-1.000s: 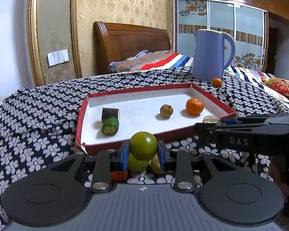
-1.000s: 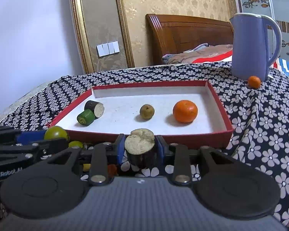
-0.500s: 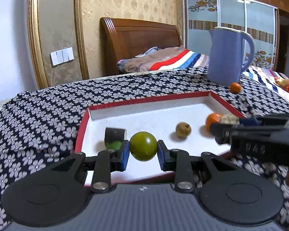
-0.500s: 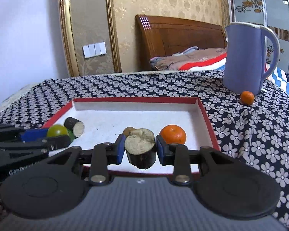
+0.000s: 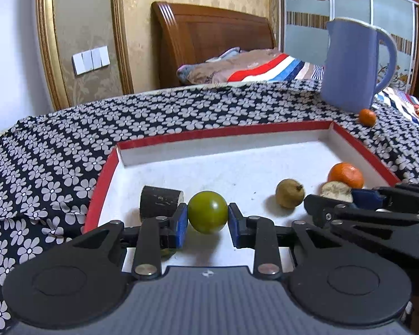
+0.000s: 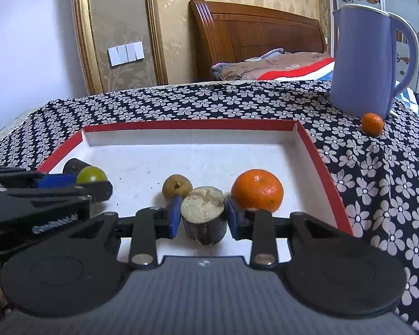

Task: Organize fruits
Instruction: 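Drop the eggplant slice in the tray with the right gripper while the left carries the green fruit over it, then open the left gripper to release the green round fruit into the tray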

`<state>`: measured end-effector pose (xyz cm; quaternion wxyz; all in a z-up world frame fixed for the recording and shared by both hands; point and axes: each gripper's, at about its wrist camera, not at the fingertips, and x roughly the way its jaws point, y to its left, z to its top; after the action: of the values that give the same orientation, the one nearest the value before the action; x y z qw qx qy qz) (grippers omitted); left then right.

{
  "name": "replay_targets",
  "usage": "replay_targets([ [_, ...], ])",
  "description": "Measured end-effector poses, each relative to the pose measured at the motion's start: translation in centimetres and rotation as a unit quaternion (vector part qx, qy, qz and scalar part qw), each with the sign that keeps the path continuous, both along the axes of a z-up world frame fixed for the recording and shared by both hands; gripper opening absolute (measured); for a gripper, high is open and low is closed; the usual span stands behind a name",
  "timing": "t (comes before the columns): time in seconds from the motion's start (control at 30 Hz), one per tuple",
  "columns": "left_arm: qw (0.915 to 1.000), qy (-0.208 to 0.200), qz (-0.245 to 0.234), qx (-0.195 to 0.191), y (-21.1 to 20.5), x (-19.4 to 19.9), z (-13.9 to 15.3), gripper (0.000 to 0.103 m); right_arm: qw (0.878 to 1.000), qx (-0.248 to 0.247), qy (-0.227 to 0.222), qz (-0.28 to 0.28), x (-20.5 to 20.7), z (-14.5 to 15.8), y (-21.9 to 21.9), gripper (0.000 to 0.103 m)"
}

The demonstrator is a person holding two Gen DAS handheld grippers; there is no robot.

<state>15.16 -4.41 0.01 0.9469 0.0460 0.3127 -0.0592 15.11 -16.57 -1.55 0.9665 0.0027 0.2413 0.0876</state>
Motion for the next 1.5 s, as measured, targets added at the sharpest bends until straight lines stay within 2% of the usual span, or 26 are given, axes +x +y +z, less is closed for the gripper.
replay_targets([
  [0.57, 1.0, 0.005, 0.0, 0.0, -0.1, 0.3, -0.4, 0.03, 1.0, 0.014, -0.01, 0.0, 0.4, -0.2, -0.4, 0.033],
  [0.63, 1.0, 0.005, -0.003, 0.002, -0.2, 0.2, -0.4, 0.03, 1.0, 0.023, -0.01, 0.0, 0.3, -0.3, -0.6, 0.036],
  [0.77, 1.0, 0.003, -0.006, 0.006, -0.3, -0.2, -0.4, 0.031, 1.0, 0.022, -0.016, 0.002, -0.2, -0.3, -0.3, 0.055],
  [0.83, 1.0, -0.001, -0.009, 0.004, -0.1, -0.5, -0.3, 0.031, 0.999, 0.025, -0.026, -0.004, -0.8, -0.3, -0.3, 0.06],
  [0.97, 0.9998, -0.013, -0.015, -0.002, 0.1, -1.3, 0.0, 0.043, 0.998, 0.021, -0.048, -0.02, -1.4, -0.1, -0.5, 0.063],
  [1.07, 0.9994, -0.029, -0.016, -0.008, 0.6, -2.4, 0.4, 0.052, 0.998, 0.032, -0.055, -0.027, -1.9, 0.0, -1.0, 0.072],
  [1.13, 0.9989, -0.044, -0.012, -0.009, 0.9, -3.2, 0.7, 0.07, 0.997, 0.037, -0.058, -0.036, -2.1, 0.0, -1.3, 0.073],
  [1.37, 0.9972, -0.064, 0.008, -0.037, 3.5, -6.8, 1.3, 0.072, 0.996, 0.035, -0.07, -0.041, -3.3, -0.1, -1.7, 0.073],
  [1.5, 0.9958, -0.077, 0.028, -0.042, 4.9, -8.7, 1.4, 0.072, 0.997, 0.036, -0.057, -0.047, -4.6, -0.2, -2.4, 0.073],
])
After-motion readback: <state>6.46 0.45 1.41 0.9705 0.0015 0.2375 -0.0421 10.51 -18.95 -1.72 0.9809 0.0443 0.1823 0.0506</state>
